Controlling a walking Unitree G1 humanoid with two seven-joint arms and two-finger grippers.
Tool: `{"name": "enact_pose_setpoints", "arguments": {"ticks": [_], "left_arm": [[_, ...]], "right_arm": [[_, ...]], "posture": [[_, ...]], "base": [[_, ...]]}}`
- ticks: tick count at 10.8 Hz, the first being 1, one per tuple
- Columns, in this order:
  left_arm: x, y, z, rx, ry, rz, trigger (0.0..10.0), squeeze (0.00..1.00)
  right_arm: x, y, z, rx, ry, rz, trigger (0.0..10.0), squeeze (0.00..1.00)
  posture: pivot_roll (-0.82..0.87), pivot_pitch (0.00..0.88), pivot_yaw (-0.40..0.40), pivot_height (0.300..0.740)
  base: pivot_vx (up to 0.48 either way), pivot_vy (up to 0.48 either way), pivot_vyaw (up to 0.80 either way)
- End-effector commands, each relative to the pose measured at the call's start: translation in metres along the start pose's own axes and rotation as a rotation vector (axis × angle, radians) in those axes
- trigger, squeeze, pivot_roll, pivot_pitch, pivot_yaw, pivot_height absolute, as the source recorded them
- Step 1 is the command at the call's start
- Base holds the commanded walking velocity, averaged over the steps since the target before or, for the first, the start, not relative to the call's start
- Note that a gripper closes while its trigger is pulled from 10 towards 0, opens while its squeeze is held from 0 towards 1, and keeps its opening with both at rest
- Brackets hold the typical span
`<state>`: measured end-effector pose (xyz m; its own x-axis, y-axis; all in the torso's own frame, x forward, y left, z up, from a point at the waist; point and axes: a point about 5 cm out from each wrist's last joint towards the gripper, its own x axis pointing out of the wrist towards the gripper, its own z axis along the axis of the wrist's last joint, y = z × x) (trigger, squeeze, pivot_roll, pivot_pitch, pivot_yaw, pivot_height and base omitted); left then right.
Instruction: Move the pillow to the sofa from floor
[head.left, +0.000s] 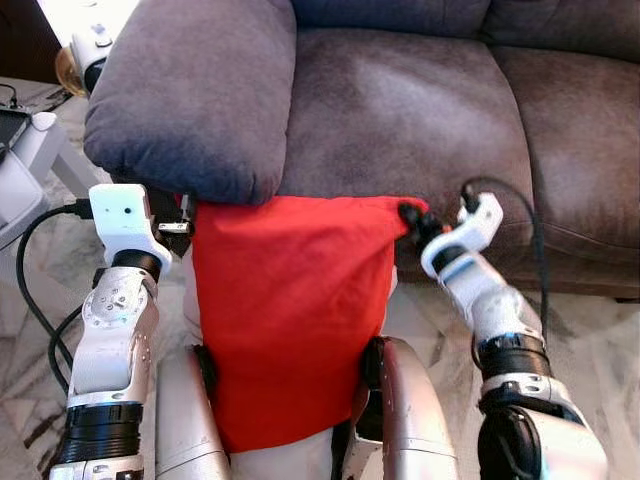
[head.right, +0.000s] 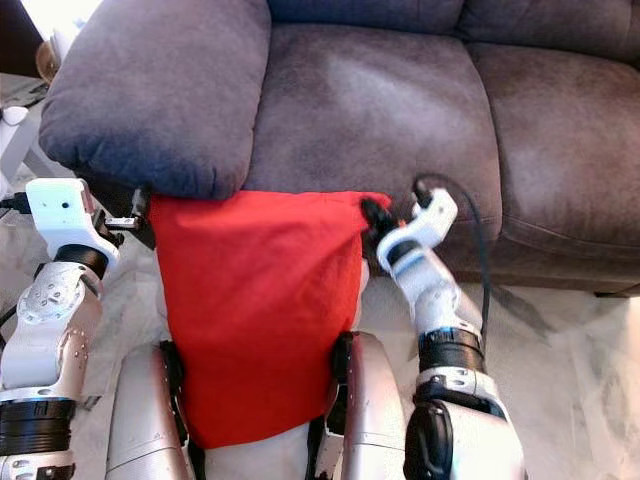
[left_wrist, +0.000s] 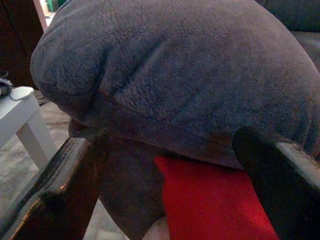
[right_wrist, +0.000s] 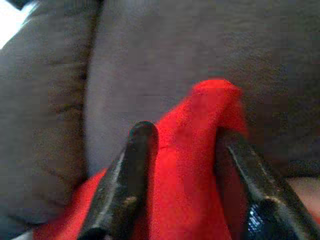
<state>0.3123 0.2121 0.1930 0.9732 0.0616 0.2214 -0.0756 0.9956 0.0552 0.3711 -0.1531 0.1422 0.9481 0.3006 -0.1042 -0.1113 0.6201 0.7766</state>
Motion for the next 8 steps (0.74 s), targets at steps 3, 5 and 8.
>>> {"name": "enact_pose_setpoints", "arguments": {"ticks": [3, 5, 8], "left_arm": [[-0.002, 0.000, -0.003, 0.004, 0.010, -0.003, 10.0, 0.00], [-0.003, 0.001, -0.003, 0.003, 0.012, 0.001, 10.0, 0.00], [-0.003, 0.001, -0.004, 0.001, 0.013, 0.002, 10.0, 0.00]], "right_arm": [[-0.003, 0.001, -0.012, 0.041, 0.098, -0.033, 10.0, 0.96], [-0.004, -0.003, -0.014, 0.041, 0.121, -0.086, 10.0, 0.00], [-0.005, -0.007, -0.009, 0.013, 0.120, -0.160, 10.0, 1.00]], "posture": [[0.06, 0.255, -0.138, 0.523], [0.06, 0.261, -0.140, 0.523], [0.06, 0.264, -0.142, 0.523]], "base": [[0.000, 0.000, 0.00], [0.000, 0.000, 0.00], [0.000, 0.000, 0.00]]}}
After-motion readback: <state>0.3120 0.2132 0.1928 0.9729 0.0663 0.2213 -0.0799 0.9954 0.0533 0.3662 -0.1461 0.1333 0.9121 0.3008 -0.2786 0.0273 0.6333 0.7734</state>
